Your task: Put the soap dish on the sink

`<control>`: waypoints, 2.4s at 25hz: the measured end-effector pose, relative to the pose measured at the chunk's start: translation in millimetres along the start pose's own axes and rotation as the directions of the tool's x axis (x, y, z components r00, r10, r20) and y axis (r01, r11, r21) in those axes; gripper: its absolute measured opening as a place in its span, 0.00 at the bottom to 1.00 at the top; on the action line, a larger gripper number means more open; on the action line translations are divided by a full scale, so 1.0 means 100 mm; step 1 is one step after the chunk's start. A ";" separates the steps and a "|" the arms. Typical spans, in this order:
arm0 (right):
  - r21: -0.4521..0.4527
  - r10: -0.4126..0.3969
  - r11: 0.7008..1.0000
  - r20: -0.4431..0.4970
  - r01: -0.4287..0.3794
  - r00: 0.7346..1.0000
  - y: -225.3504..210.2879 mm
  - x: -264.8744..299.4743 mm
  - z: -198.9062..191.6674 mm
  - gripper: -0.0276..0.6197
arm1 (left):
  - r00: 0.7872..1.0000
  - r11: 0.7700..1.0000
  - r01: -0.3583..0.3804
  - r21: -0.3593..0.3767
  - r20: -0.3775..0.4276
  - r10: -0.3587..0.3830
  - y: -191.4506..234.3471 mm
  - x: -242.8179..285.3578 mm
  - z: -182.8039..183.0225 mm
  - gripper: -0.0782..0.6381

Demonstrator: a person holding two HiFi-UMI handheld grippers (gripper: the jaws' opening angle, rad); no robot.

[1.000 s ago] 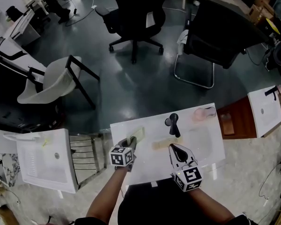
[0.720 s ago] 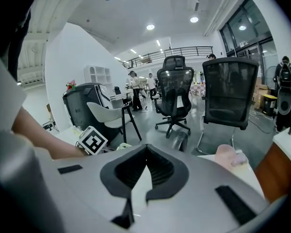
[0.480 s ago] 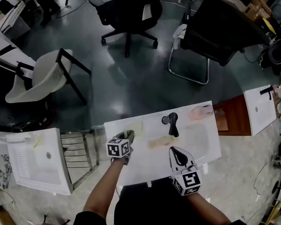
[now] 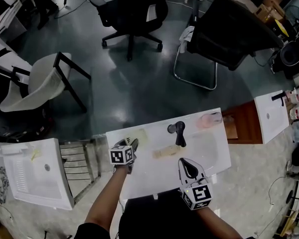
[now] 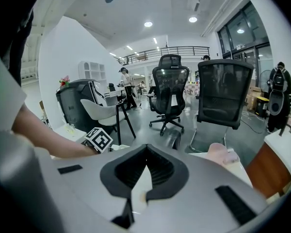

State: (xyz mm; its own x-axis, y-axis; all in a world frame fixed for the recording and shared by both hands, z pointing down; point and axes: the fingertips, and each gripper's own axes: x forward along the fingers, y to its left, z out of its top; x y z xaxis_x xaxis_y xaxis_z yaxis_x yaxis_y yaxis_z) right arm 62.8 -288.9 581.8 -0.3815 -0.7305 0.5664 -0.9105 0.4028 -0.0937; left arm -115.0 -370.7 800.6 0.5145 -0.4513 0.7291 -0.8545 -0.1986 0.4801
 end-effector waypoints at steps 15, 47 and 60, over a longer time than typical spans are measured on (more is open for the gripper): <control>0.016 -0.020 1.000 -0.002 0.020 1.000 0.02 -0.17 -0.11 0.04 | 0.993 0.988 -0.109 0.112 -0.027 0.112 0.21 -0.02 -0.02 0.49; -0.041 0.067 0.997 0.155 -0.061 0.986 0.12 -0.71 0.26 0.04 | 0.936 0.977 -0.125 0.172 0.348 0.058 -0.69 -2.17 -0.20 0.49; -0.128 0.190 0.977 0.179 -0.169 0.965 -0.07 -0.74 0.42 0.04 | 0.732 0.984 -0.156 0.085 0.679 0.057 -1.62 -3.32 -0.02 0.44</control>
State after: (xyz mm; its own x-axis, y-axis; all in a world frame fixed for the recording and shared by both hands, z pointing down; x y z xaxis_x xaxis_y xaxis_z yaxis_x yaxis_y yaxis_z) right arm 90.3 -261.0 506.4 -0.5700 -0.7275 0.3819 -0.8049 0.5877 -0.0819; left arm -147.8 -187.2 481.5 0.2787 -0.9324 0.2299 -0.9273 -0.1989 0.3172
